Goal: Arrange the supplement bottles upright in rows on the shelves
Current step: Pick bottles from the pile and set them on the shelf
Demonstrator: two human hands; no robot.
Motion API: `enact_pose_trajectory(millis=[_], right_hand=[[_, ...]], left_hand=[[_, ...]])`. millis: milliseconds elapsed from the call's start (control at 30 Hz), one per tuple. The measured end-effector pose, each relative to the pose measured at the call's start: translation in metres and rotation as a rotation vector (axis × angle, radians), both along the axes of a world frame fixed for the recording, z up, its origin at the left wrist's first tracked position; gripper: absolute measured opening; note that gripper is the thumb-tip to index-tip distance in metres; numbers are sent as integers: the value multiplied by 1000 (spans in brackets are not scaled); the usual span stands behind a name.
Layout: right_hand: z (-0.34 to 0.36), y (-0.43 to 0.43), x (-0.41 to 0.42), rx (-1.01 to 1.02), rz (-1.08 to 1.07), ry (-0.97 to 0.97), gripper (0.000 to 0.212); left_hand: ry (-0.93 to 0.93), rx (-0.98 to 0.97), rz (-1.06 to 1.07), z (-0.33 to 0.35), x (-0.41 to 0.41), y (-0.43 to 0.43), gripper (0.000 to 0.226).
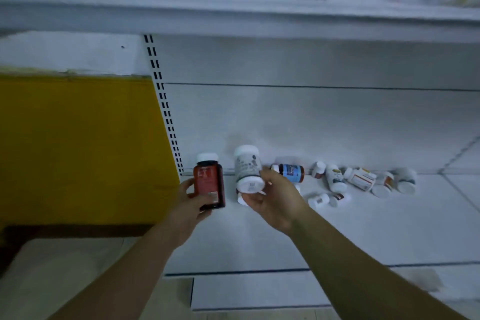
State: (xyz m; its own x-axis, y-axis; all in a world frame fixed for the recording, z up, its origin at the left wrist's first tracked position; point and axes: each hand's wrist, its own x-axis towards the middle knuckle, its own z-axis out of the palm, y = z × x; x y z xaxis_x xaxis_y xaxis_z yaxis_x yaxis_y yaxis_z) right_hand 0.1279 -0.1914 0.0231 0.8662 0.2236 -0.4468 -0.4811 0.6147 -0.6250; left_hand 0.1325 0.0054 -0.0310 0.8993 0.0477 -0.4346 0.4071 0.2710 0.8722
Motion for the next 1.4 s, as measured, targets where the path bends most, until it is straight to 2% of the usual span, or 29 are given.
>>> enact_pose_trajectory(millis=[100, 167, 267, 333, 533, 667, 767, 867, 1000, 1133, 1233, 1400], right_hand=[[35, -3, -51, 159, -41, 34, 41], [58, -4, -83, 126, -14, -13, 41], [86, -14, -126, 64, 27, -113, 38], [102, -25, -149, 8, 59, -199, 38], [160, -83, -192, 11, 33, -400, 49], [198, -129, -220, -90, 11, -560, 42], [219, -159, -236, -197, -14, -662, 38], [235, -183, -244, -227, -38, -664, 38], [252, -207, -244, -193, -101, -631, 37], [261, -226, -241, -173, -179, -603, 29], [265, -242, -242, -206, -279, -587, 26], [268, -288, -253, -372, -432, -556, 56]], left_hand=[[-41, -123, -56, 49, -47, -2, 44], [-72, -150, -92, 79, -80, -5, 48], [-147, -106, -158, 120, -128, -12, 73], [-185, -83, -189, 144, -155, -20, 78], [-336, -196, -236, 211, -210, -69, 62], [-413, -340, -245, 245, -235, -115, 58], [-509, -264, -230, 265, -250, -155, 62], [-590, -29, -148, 286, -261, -192, 73], [-623, 43, -107, 308, -265, -219, 76], [-593, -120, -250, 319, -256, -234, 72], [-623, -98, -345, 324, -240, -250, 66], [-630, -238, -543, 326, -215, -300, 65]])
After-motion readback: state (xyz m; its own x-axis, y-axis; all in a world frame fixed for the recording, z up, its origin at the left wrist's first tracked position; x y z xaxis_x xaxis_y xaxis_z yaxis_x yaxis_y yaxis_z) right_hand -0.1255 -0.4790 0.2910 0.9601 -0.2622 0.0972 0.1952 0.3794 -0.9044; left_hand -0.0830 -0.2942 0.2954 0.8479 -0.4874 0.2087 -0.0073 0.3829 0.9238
